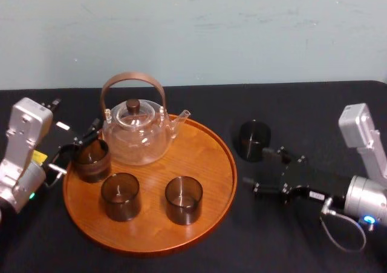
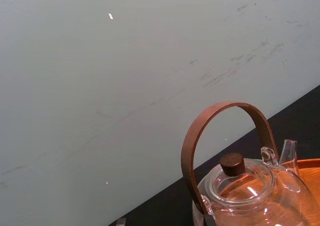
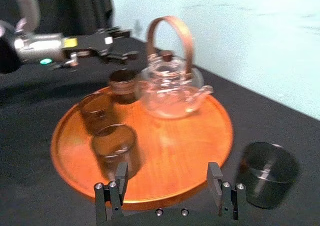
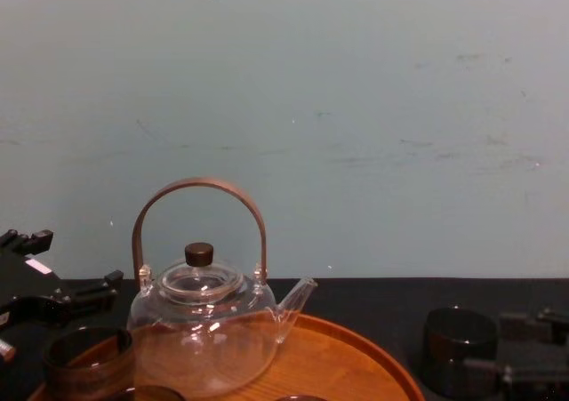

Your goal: Pick up the glass from the table and place it on the tray.

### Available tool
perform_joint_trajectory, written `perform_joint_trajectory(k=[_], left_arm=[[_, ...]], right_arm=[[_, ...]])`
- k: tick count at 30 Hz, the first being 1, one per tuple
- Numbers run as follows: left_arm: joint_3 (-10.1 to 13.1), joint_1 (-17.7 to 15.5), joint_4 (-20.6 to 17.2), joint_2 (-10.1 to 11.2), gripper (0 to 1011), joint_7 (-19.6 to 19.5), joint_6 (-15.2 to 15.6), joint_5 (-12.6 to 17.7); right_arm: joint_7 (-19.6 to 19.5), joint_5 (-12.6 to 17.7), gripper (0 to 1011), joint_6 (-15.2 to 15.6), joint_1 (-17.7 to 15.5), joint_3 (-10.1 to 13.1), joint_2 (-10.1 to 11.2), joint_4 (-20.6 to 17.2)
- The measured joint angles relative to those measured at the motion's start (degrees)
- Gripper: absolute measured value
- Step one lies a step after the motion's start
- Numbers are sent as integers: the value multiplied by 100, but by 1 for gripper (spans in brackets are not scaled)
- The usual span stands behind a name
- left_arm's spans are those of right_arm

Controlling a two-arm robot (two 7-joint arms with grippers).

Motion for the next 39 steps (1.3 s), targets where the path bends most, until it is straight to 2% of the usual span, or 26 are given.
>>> perform_joint_trajectory(k=[10, 20, 31, 39], left_arm=[[0, 0, 0, 0, 1001, 0, 0, 0], [0, 0, 0, 0, 1001, 0, 0, 0], [1, 0, 0, 0, 1001, 0, 0, 0], [0, 0, 0, 0, 1002, 0, 0, 0]], right_arm=[[-675, 13, 1004, 175, -97, 432, -237, 122], [-1097, -82, 1004, 547, -83, 648, -459, 287], [-1244, -293, 1004, 863, 95, 671, -672, 547], [-1236, -641, 1004, 1029, 339, 508, -759, 732]])
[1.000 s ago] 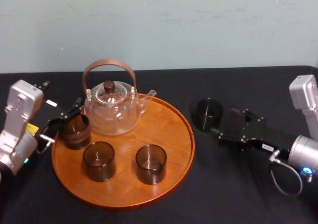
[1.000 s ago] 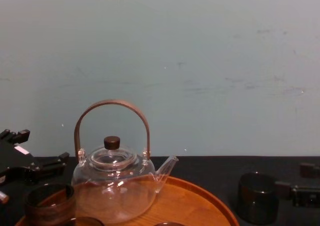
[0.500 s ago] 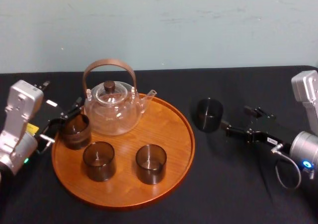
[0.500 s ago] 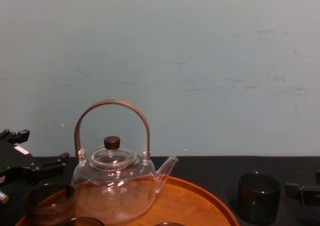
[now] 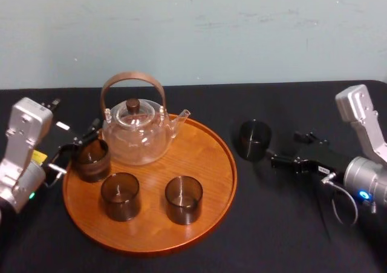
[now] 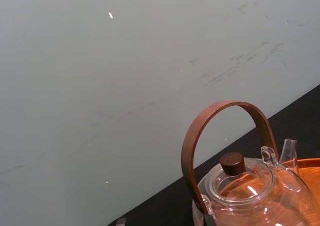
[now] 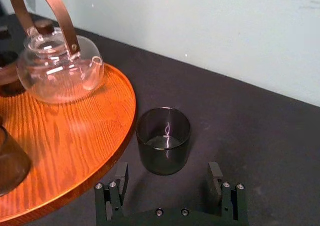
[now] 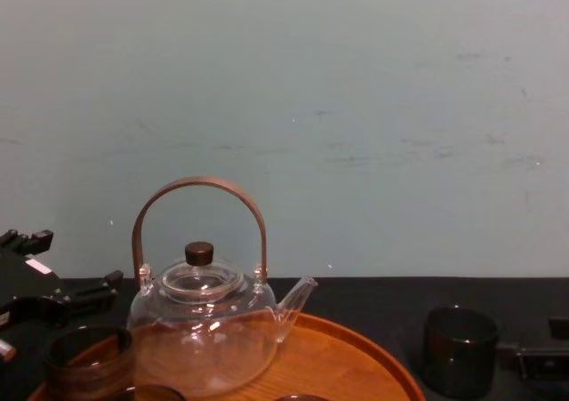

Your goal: Pick up the glass from the table and place it on the tray.

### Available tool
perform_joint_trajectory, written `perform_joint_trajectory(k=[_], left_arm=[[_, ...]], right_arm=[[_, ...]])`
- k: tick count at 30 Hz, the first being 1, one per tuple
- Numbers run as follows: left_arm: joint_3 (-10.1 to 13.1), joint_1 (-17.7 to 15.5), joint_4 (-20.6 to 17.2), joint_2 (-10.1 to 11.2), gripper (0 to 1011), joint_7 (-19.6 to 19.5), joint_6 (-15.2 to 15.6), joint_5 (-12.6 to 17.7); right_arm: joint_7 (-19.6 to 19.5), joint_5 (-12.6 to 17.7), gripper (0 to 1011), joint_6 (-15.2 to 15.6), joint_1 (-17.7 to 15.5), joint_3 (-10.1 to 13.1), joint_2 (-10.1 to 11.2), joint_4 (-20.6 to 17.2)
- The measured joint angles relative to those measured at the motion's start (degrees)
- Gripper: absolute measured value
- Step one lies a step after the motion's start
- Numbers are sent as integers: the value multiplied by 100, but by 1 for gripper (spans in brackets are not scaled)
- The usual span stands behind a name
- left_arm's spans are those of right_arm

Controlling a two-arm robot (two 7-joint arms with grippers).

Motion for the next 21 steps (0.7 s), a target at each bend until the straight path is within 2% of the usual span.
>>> perform_joint_trajectory(k=[10, 21], left_arm=[[0, 0, 0, 0, 1001, 0, 0, 0], [0, 0, 0, 0, 1001, 0, 0, 0]], right_arm=[[109, -350, 1004, 293, 379, -181, -195, 326], [255, -546, 1004, 306, 716, -275, -487, 783]])
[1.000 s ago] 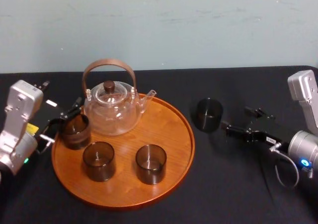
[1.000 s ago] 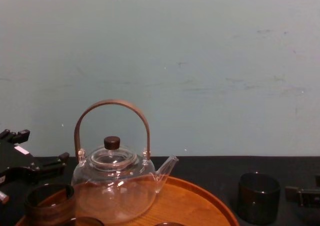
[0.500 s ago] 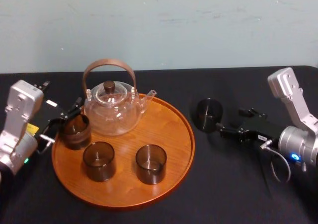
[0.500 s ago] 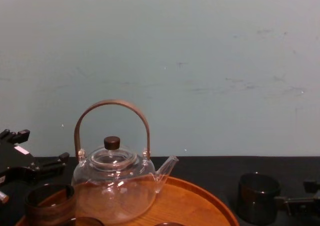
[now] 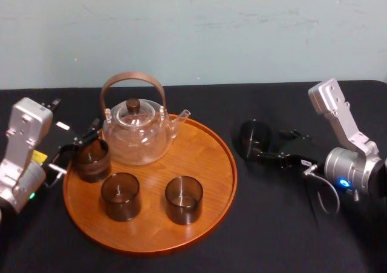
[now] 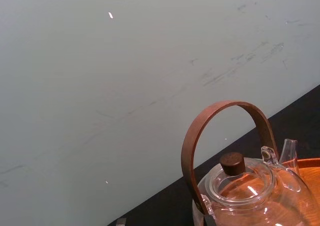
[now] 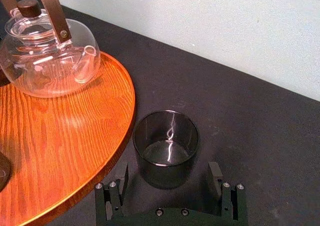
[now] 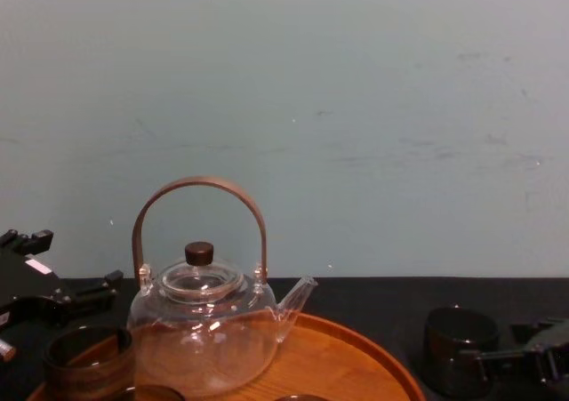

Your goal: Pick up the glass from the table and place it on the tray.

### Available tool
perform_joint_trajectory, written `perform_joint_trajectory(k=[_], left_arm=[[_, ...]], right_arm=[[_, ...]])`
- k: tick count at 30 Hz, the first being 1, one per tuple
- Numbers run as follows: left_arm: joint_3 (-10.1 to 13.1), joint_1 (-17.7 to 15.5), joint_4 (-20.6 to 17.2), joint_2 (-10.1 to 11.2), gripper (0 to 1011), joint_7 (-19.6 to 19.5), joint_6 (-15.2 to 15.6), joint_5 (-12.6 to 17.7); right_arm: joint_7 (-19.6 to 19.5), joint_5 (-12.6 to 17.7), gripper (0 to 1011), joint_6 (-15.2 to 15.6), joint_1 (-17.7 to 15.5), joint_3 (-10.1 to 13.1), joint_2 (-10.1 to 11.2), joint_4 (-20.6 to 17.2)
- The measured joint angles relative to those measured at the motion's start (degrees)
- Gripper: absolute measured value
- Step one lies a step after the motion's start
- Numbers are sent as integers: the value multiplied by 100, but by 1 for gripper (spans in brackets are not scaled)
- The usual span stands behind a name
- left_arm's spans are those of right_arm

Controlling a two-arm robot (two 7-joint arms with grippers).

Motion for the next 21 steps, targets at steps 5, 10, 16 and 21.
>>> perform_joint_trajectory(k=[5, 10, 16, 21], left_arm=[[0, 0, 0, 0, 1001, 0, 0, 0], [0, 0, 0, 0, 1001, 0, 0, 0], [0, 0, 0, 0, 1002, 0, 0, 0], [0, 0, 0, 0, 1001, 0, 0, 0]], right_arm=[[71, -83, 1004, -16, 105, -40, -99, 145], [99, -133, 1004, -21, 167, -53, -165, 231], [109, -192, 1004, -24, 245, -62, -255, 358], [81, -250, 1004, -32, 312, -53, -334, 475]])
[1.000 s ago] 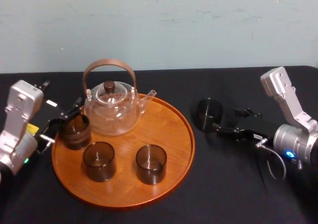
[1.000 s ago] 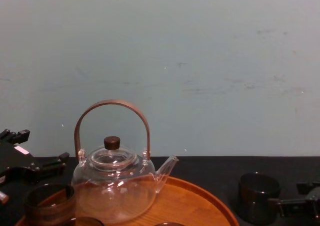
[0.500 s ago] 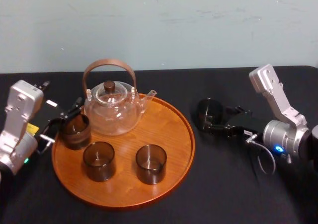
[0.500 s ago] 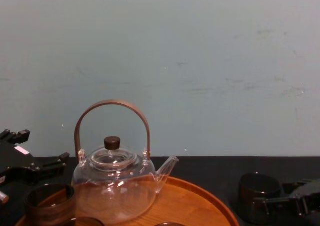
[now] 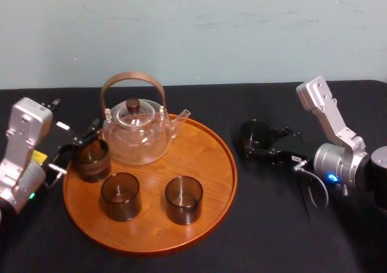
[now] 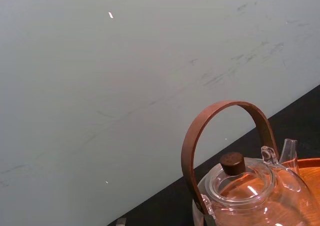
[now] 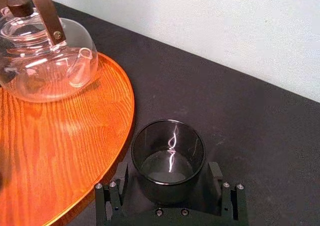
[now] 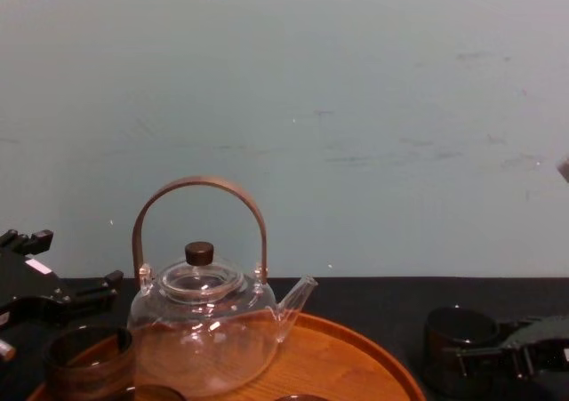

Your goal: Pick up the glass from the table and place it on the tray.

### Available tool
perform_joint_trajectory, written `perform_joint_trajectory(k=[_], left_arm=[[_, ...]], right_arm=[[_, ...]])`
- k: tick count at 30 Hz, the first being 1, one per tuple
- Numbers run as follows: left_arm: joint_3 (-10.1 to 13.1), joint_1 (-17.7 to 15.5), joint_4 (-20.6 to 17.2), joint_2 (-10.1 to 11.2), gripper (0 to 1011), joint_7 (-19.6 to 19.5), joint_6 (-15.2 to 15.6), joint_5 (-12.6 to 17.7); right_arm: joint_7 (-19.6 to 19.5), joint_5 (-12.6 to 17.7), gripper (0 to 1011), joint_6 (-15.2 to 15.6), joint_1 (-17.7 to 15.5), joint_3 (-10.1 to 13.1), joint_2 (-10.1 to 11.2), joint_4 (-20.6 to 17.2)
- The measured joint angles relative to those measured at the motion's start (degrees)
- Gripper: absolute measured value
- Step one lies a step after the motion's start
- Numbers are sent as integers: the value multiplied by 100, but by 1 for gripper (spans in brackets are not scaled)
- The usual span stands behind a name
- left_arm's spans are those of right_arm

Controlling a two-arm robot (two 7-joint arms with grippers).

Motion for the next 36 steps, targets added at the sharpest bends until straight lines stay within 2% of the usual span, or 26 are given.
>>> perform_joint_trajectory(k=[11, 36], left_arm=[[0, 0, 0, 0, 1001, 0, 0, 0], [0, 0, 0, 0, 1002, 0, 0, 1]], right_arm=[[4, -117, 1004, -30, 147, 6, -150, 221], [53, -273, 1004, -29, 242, -3, -250, 326]])
